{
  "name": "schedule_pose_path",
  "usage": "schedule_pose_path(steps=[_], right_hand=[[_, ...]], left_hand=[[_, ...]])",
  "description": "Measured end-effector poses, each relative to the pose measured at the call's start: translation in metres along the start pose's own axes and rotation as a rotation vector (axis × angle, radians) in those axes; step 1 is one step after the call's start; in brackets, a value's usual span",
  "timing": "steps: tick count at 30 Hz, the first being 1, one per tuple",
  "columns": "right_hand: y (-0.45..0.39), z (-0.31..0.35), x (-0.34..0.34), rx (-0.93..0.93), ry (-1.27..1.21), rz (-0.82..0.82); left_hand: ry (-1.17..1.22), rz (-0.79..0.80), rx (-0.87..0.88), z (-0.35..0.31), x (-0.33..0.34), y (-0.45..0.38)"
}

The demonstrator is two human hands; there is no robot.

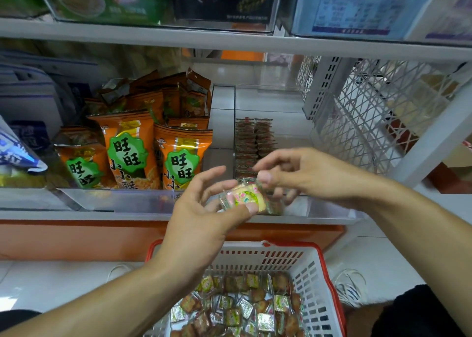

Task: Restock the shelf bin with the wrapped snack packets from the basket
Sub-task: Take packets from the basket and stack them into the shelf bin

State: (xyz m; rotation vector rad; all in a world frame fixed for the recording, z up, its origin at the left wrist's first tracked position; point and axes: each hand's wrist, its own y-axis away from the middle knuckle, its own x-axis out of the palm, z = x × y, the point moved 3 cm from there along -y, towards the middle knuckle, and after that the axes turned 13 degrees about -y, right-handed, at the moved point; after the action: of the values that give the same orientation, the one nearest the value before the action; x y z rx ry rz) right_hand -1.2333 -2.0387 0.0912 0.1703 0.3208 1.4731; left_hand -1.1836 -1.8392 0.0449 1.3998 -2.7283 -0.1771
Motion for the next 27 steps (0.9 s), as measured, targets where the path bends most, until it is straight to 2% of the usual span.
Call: schedule_pose_path(steps=[2, 6, 10, 14, 16, 18, 20, 21, 23, 24, 27], right_hand=[[0.006, -0.003, 0.017, 0.011, -0.093, 0.116], [0.01, -0.003, 0.021, -0.032, -0.231, 0.056], [0.013, -0.006, 0.018, 0.05, -0.383, 0.108], [0.012, -0.008, 0.018, 0.046, -0.488, 0.121], [0.011, -0.007, 0.015, 0.028, -0.464, 0.126], [0.006, -0.005, 0.004, 0.011, -0.416, 0.061], [-0.006, -0.004, -0.014, -0.035, -0.319, -0.146], [-0.014, -0.004, -0.027, -0.082, -0.19, -0.293], [-0.033, -0.007, -0.051, -0.152, 0.202, -0.545], [-0.045, -0.011, -0.06, -0.16, 0.378, -0.605], [-0.084, -0.031, -0.084, -0.147, 0.632, -0.648]], left_hand=[[-0.011, -0.003, 0.042, -0.003, 0.001, 0.0], [-0.03, -0.003, 0.08, -0.005, 0.004, -0.003], [-0.099, 0.005, 0.171, -0.008, 0.006, -0.004], [-0.145, 0.03, 0.259, -0.011, 0.01, -0.005], [-0.277, 0.007, 0.328, -0.012, 0.013, -0.006], [-0.514, -0.068, 0.457, -0.013, 0.015, -0.011], [-0.776, -0.149, 0.577, -0.015, 0.02, -0.019], [-0.88, -0.162, 0.609, -0.014, 0.023, -0.024], [-1.044, -0.155, 0.625, -0.008, 0.028, -0.034], [-1.106, -0.148, 0.612, -0.005, 0.031, -0.039], [-1.109, -0.124, 0.5, 0.005, 0.037, -0.052]])
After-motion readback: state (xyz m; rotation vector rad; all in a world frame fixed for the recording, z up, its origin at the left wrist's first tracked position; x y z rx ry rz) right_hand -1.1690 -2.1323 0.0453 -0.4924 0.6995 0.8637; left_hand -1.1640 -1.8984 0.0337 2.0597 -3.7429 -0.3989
